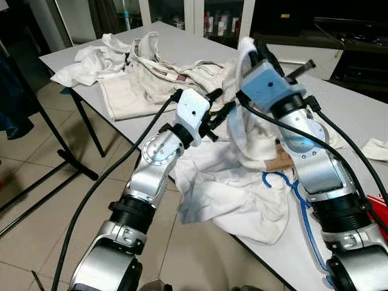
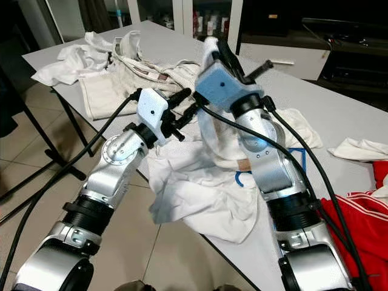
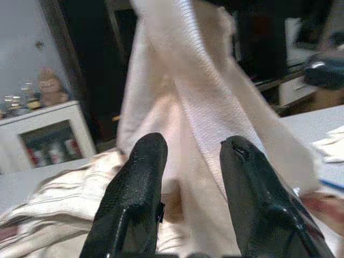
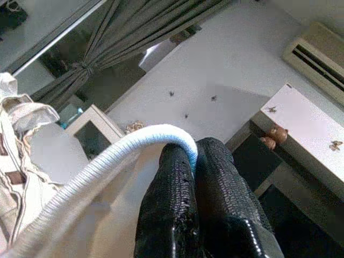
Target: Hang hanger
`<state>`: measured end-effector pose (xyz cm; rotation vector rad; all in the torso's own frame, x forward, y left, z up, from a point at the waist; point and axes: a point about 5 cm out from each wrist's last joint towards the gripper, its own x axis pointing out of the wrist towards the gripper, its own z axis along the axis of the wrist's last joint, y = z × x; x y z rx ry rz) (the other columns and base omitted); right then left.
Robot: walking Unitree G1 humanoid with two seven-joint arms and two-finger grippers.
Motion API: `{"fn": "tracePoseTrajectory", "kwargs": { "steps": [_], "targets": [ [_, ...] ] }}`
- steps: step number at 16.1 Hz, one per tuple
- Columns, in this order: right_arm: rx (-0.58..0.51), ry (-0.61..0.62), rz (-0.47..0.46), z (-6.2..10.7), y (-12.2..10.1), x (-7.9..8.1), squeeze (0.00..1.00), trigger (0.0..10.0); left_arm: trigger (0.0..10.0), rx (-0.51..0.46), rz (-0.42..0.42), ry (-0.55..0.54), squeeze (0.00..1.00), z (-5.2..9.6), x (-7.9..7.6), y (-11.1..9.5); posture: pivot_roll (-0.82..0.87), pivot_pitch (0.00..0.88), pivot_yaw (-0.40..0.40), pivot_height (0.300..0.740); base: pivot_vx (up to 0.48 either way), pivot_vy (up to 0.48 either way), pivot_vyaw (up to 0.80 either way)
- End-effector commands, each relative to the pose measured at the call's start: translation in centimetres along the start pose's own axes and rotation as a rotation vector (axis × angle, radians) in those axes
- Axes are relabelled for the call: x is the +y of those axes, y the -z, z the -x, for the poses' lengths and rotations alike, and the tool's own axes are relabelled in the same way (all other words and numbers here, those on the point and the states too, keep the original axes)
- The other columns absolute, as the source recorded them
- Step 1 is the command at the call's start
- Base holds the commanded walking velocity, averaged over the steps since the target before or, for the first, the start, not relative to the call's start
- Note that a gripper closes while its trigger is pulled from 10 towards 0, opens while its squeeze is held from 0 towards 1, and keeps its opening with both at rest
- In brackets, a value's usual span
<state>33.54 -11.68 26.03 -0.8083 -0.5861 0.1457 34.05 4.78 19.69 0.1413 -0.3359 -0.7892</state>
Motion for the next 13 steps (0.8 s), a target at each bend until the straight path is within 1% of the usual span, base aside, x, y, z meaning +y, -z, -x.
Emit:
{"fn": "tracePoseTrajectory", "kwargs": {
  "steps": [1, 2, 3, 5, 6, 7, 10, 13],
  "targets": [
    [-0.01, 0.003, 0.009, -0.1, -0.4, 0.1, 0.0, 0.0, 10.0, -0.021, 0.01, 0.046, 0.0, -0.2, -0.5, -0.5, -0.01, 0.0, 0.037, 0.723, 0.0, 0.0, 0.0],
    [0.01, 0.01, 0.016, -0.2, 0.1, 0.1, 0.0, 0.0, 10.0, -0.032, 0.018, 0.08, 0.0, -0.1, -1.0, -0.6, -0.01, 0.0, 0.036, 0.723, 0.0, 0.0, 0.0],
    [0.054, 0.016, 0.021, -0.3, 0.9, 0.2, 0.0, 0.0, 10.0, -0.042, 0.022, 0.098, 0.0, -0.1, -1.3, -0.7, -0.01, 0.0, 0.035, 0.723, 0.0, 0.0, 0.0],
    [0.09, 0.016, 0.038, -0.4, 1.5, 0.3, 0.0, 0.0, 10.0, -0.037, 0.016, 0.094, 0.0, 0.0, -1.4, -0.6, 0.0, 0.0, 0.03, 0.723, 0.0, 0.0, 0.0],
    [0.094, 0.015, 0.036, -0.5, 1.5, 0.3, 0.0, 0.0, 10.0, -0.031, 0.011, 0.082, 0.0, 0.0, -1.3, -0.5, 0.0, 0.0, 0.028, 0.723, 0.0, 0.0, 0.0],
    [0.081, 0.01, 0.025, -0.7, 1.1, 0.4, 0.0, 0.0, 10.0, -0.011, -0.005, 0.038, 0.0, 0.1, -0.6, -0.3, 0.0, 0.0, 0.027, 0.723, 0.0, 0.0, 0.0],
    [0.058, 0.004, 0.009, -0.6, 0.5, 0.7, 0.0, 0.0, 10.0, 0.016, -0.025, -0.039, 0.0, 0.2, 0.6, -0.1, 0.0, 0.0, 0.029, 0.723, 0.0, 0.0, 0.0],
    [0.082, 0.023, 0.0, -0.2, 1.0, 0.3, 0.0, 0.0, 10.0, 0.019, -0.026, -0.067, 0.0, 0.0, 0.8, -0.1, -0.01, 0.0, 0.032, 0.723, 0.0, 0.0, 0.0]
  ]
}}
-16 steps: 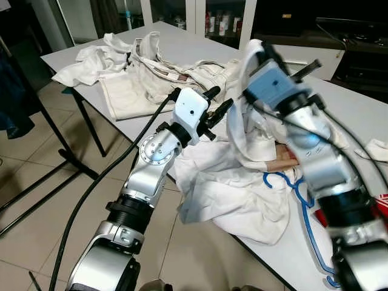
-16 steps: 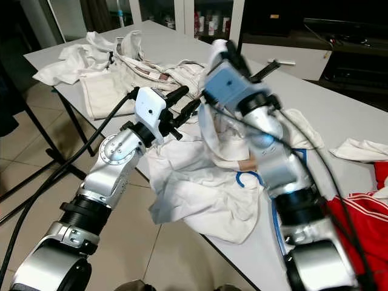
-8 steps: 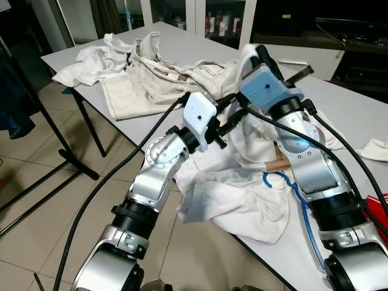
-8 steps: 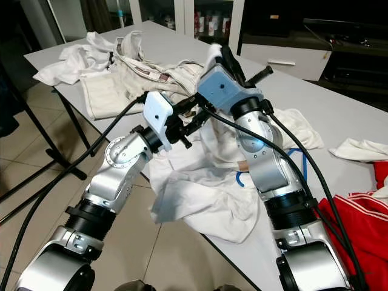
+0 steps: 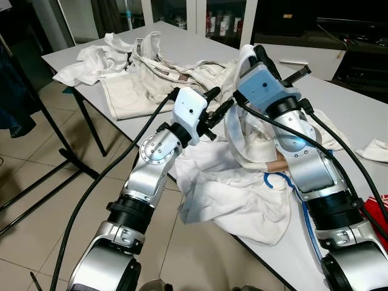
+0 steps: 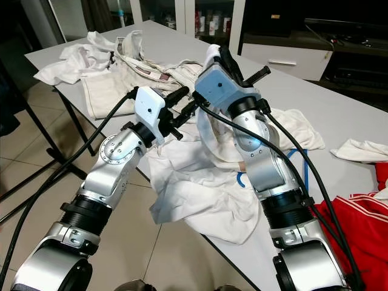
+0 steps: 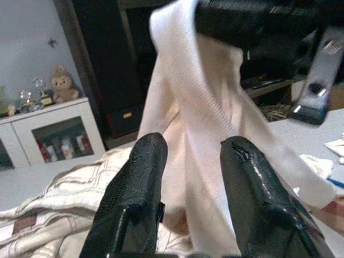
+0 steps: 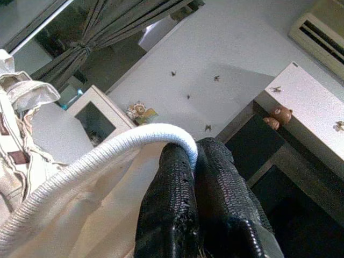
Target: Hang hanger
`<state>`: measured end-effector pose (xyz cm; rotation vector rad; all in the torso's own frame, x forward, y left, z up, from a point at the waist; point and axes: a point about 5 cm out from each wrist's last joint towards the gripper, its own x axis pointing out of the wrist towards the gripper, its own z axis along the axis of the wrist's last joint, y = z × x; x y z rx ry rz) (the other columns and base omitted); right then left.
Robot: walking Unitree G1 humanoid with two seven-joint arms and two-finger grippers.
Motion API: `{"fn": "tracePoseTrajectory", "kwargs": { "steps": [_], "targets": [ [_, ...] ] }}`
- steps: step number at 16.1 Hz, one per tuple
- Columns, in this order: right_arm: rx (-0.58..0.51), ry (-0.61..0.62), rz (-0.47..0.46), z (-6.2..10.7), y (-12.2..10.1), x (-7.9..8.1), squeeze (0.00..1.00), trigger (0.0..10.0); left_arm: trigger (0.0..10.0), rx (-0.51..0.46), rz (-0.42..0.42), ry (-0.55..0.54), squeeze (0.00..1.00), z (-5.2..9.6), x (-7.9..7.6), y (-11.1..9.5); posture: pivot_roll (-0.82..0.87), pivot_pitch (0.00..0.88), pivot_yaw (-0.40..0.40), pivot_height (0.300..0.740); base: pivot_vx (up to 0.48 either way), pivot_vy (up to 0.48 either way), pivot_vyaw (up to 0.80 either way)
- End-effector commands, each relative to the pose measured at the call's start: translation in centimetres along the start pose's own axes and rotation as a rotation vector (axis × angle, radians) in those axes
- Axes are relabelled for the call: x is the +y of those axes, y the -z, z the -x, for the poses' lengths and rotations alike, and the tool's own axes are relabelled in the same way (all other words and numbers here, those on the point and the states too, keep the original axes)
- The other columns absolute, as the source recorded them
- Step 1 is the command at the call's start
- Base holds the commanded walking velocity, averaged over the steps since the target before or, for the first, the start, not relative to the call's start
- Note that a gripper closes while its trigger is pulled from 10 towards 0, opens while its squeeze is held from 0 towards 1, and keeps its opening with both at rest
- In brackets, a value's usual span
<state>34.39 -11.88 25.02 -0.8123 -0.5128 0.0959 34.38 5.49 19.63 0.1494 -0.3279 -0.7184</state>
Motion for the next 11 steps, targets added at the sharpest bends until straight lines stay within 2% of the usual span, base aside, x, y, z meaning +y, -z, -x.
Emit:
{"fn": "tracePoseTrajectory", "kwargs": {
  "steps": [1, 4, 7, 11],
  "targets": [
    [-0.001, 0.011, -0.008, 0.1, -0.1, -0.5, 0.0, 0.0, 10.0, 0.001, -0.011, 0.0, 0.0, -0.4, 0.1, -0.3, -0.01, 0.0, 0.032, 0.723, 0.0, 0.0, 0.0],
    [-0.033, 0.015, -0.04, 0.2, -1.3, -0.7, 0.0, 0.0, 10.0, 0.021, -0.011, 0.007, 0.0, -0.4, 0.0, 0.0, -0.01, 0.0, 0.033, 0.723, 0.0, 0.0, 0.0],
    [-0.08, -0.012, -0.08, 0.2, -2.8, 0.3, 0.0, 0.0, 10.0, 0.027, -0.008, 0.012, 0.0, -0.4, 0.0, 0.1, 0.0, 0.0, 0.031, 0.723, 0.0, 0.0, 0.0],
    [-0.04, -0.049, -0.106, 0.4, -1.8, 1.6, 0.0, 0.0, 10.0, 0.014, -0.005, 0.098, 0.0, -0.1, -1.3, 0.1, 0.0, 0.0, 0.033, 0.723, 0.0, 0.0, 0.0]
  ]
}}
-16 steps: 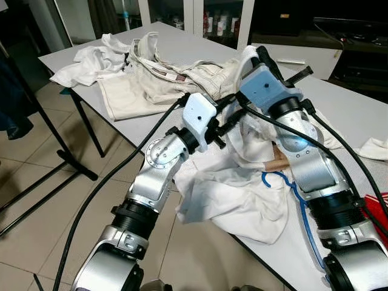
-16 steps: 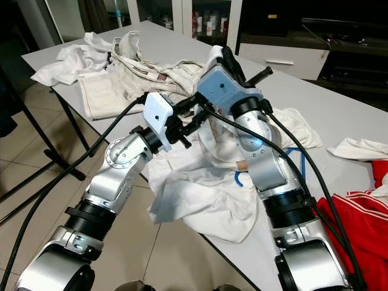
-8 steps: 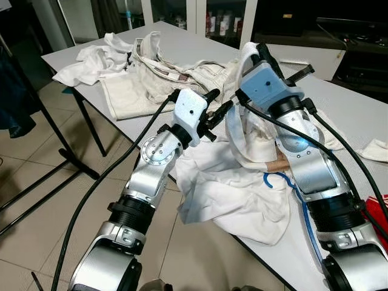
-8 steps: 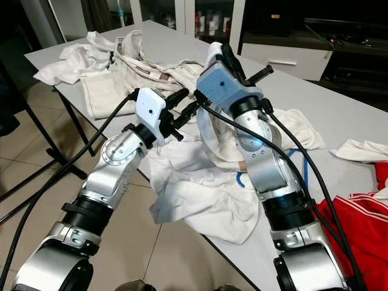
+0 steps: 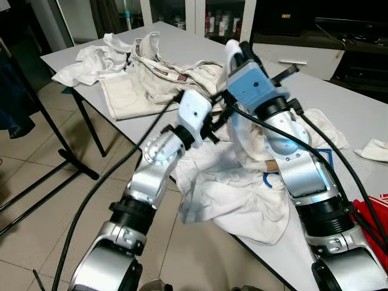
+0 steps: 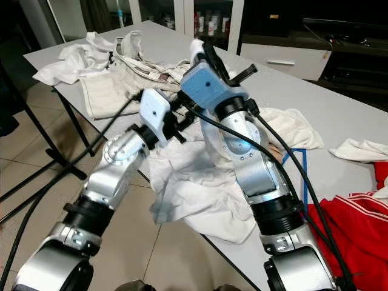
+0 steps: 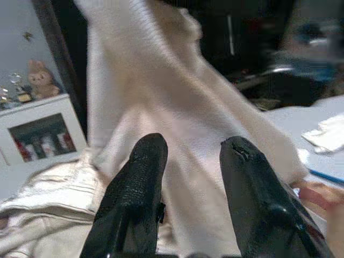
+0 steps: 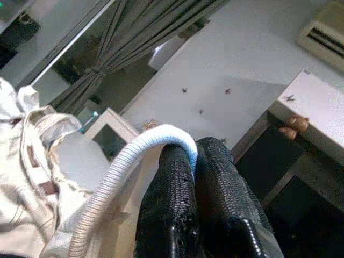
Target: Hang hanger
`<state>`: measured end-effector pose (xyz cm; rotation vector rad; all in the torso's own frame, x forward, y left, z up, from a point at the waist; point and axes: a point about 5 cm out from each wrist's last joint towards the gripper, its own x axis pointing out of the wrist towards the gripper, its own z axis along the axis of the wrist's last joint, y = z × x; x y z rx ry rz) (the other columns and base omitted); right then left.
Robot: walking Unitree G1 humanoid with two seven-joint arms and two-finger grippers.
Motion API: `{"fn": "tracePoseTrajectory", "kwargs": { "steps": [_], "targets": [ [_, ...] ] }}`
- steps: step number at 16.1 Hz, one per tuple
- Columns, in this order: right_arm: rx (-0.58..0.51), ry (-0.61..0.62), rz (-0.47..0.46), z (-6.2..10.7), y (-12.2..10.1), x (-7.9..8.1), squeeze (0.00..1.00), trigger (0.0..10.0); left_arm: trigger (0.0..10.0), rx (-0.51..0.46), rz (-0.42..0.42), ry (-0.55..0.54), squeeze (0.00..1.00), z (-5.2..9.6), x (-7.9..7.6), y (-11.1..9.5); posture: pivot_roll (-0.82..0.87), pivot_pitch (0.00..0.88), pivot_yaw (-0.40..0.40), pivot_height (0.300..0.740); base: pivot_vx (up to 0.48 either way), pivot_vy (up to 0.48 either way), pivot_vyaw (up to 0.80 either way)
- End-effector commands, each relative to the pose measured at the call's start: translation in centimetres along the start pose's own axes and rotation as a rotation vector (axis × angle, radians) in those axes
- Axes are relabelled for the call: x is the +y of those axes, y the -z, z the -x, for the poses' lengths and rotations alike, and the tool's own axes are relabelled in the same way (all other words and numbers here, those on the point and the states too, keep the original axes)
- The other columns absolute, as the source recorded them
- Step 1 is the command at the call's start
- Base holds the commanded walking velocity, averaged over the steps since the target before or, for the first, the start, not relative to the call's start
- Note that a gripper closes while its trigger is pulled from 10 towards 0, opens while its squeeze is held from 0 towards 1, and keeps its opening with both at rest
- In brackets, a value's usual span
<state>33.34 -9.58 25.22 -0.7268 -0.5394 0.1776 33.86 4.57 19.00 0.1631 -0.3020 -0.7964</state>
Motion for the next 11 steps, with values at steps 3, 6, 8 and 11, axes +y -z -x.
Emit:
{"fn": "tracePoseTrajectory", "kwargs": {
  "steps": [3, 6, 8, 11],
  "targets": [
    [0.077, -0.013, -0.041, 0.6, 1.8, 0.6, 0.0, 0.0, 10.0, 0.009, -0.006, 0.025, 0.0, 0.3, -0.5, 0.1, 0.01, 0.0, 0.031, 0.723, 0.0, 0.0, 0.0],
    [0.072, -0.003, -0.058, 0.5, 1.5, 0.4, 0.0, 0.0, 10.0, 0.03, -0.003, 0.008, 0.0, 0.2, -0.1, 0.4, 0.01, 0.0, 0.03, 0.723, 0.0, 0.0, 0.0],
    [0.062, 0.002, -0.062, 0.5, 1.3, 0.2, 0.0, 0.0, 10.0, 0.042, -0.004, -0.019, 0.0, 0.2, 0.3, 0.4, 0.0, 0.0, 0.031, 0.723, 0.0, 0.0, 0.0],
    [0.043, 0.007, -0.083, 0.5, 0.7, -0.1, 0.0, 0.0, 10.0, 0.063, -0.017, -0.059, 0.0, 0.1, 0.8, 0.6, 0.0, 0.0, 0.031, 0.723, 0.0, 0.0, 0.0]
  ]
}}
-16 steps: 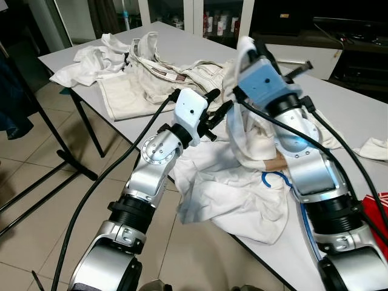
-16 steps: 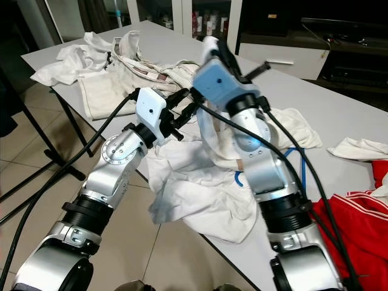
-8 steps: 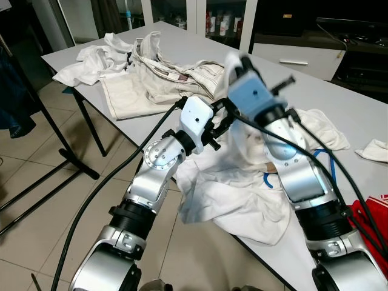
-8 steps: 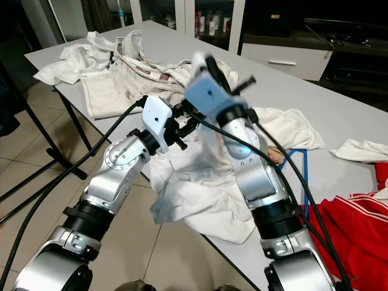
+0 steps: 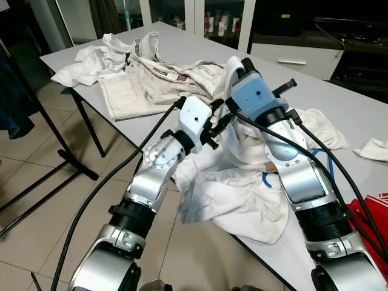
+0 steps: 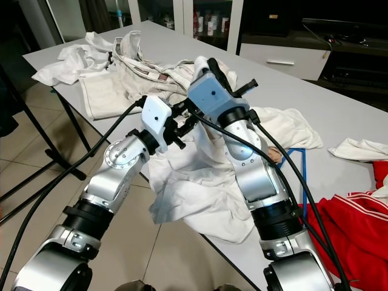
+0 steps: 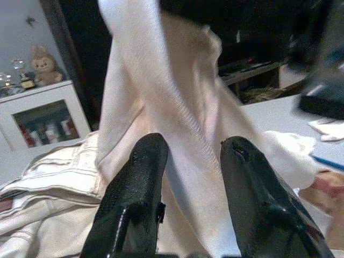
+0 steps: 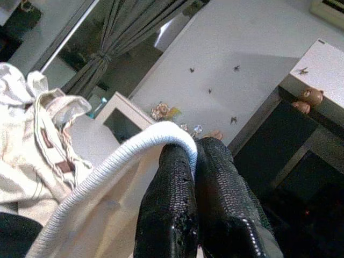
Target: Hang hanger
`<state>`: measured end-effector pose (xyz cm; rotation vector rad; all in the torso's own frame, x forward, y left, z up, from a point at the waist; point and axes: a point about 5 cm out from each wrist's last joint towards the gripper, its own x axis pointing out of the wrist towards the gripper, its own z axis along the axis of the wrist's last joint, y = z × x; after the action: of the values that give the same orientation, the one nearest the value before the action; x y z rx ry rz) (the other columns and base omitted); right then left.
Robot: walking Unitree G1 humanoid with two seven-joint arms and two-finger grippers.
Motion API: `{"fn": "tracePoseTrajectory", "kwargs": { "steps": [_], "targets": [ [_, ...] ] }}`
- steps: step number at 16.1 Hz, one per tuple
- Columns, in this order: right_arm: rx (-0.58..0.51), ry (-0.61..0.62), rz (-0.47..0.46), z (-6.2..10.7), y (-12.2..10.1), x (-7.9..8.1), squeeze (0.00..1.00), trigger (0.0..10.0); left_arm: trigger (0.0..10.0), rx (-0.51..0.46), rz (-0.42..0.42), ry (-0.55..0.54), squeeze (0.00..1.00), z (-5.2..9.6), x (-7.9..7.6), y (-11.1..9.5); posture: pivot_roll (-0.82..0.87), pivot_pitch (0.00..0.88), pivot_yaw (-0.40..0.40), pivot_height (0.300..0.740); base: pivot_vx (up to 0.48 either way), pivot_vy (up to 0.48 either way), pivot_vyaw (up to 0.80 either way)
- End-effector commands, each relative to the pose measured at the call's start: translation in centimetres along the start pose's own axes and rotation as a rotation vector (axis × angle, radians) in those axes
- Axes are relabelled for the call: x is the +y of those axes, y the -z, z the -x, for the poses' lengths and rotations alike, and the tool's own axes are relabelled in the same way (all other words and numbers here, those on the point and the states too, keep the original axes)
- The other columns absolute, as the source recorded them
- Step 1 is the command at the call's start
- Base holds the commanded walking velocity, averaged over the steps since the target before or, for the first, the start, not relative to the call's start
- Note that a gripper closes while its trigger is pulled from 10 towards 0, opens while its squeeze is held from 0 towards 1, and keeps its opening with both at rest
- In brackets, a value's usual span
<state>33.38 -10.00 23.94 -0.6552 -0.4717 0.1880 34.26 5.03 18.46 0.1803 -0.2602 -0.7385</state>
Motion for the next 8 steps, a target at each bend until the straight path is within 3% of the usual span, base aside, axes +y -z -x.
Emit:
{"fn": "tracePoseTrajectory", "kwargs": {
  "steps": [1, 8],
  "targets": [
    [-0.022, 0.014, -0.033, 0.0, -0.7, -0.6, 0.0, 0.0, 10.0, 0.028, -0.013, -0.033, 0.0, -0.1, 0.6, 0.1, 0.0, 0.0, 0.03, 0.723, 0.0, 0.0, 0.0],
    [-0.074, 0.004, -0.082, -0.1, -2.2, -0.6, 0.0, 0.0, 10.0, 0.054, -0.023, -0.038, 0.0, -0.2, 0.8, 0.5, 0.0, 0.0, 0.033, 0.723, 0.0, 0.0, 0.0]
  ]
}}
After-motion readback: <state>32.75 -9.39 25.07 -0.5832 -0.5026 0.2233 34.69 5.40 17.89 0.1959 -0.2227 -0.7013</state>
